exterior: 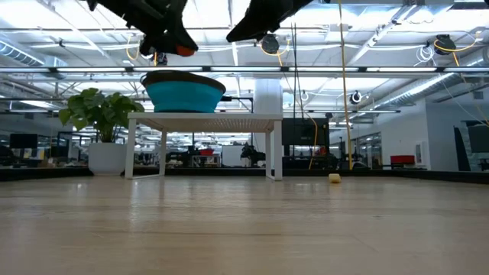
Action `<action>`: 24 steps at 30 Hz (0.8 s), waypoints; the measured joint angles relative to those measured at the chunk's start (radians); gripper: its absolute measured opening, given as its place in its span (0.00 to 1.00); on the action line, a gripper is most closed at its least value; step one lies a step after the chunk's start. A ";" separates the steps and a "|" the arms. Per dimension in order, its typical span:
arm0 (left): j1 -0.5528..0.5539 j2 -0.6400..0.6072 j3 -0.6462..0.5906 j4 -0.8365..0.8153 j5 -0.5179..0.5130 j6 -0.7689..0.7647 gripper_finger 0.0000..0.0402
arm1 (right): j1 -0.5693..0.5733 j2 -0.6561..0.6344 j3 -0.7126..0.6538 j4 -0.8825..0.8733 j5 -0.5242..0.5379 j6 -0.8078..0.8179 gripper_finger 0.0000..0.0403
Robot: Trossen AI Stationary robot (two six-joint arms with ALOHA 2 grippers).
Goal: Pick & Place Fruit
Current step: Put the peas into the strainer bowl on the shelf
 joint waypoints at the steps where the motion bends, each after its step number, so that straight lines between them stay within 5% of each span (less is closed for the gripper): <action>1: 0.012 0.013 0.023 -0.040 -0.001 0.011 0.32 | -0.004 0.001 0.000 -0.008 -0.021 0.002 0.06; 9: 0.094 0.113 0.154 -0.253 0.002 0.055 0.32 | -0.048 0.001 0.000 -0.013 -0.218 0.027 0.02; 24: 0.175 0.153 0.178 -0.356 0.064 0.055 0.34 | -0.109 -0.039 0.001 -0.041 -0.222 0.051 0.00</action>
